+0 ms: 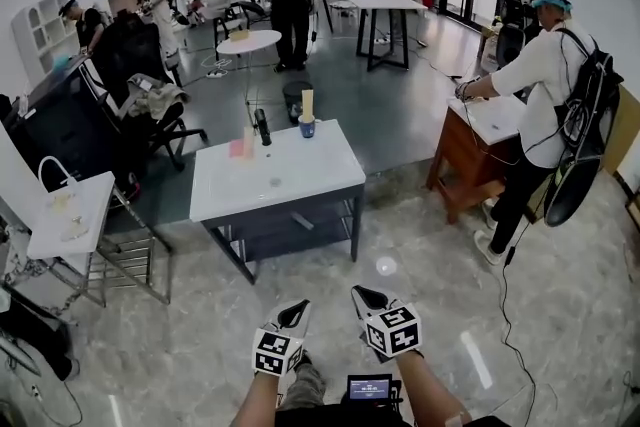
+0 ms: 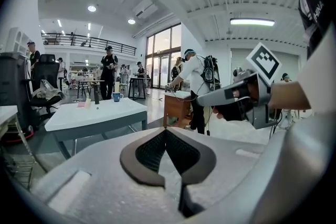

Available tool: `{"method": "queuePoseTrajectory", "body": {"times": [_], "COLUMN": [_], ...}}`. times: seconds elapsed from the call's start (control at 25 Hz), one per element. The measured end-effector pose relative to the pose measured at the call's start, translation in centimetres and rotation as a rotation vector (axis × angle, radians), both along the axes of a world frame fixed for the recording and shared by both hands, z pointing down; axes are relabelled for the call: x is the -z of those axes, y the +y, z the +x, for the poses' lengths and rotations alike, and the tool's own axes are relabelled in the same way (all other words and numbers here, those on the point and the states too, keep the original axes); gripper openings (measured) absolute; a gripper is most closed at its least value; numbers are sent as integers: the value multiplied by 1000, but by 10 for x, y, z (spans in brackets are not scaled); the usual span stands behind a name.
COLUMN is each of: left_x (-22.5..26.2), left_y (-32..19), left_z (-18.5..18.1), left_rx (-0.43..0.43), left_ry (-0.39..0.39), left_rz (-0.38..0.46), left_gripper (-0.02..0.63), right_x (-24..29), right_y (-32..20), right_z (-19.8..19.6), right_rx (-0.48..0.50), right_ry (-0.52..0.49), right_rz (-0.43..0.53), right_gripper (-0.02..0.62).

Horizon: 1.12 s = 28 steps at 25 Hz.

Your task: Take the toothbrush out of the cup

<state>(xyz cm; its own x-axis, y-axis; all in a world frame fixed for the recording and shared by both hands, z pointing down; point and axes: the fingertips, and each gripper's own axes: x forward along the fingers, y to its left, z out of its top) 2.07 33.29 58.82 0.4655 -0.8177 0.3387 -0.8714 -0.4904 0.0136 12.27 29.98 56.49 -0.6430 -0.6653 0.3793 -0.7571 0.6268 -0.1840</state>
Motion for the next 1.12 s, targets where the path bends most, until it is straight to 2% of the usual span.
{"method": "queuePoseTrajectory", "body": {"times": [0.4,0.72,1.12], "left_x": [-15,1,1], "left_y": [-97,-180,-245], "left_z": [-29,-63,-105], "left_rx": [-18,-75,-111], "left_ry": [39,64,82], "left_rz": [-11,2,-7], "left_gripper": [9,9,10], "right_x": [-13,4,6], "right_y": [-86,-168,-229], "right_z": [-23,-70,-105], "right_rx": [-42,-76,-126], "right_ry": [20,43,54], "right_rz": [-11,-1,-7], "right_gripper": [9,9,9]}}
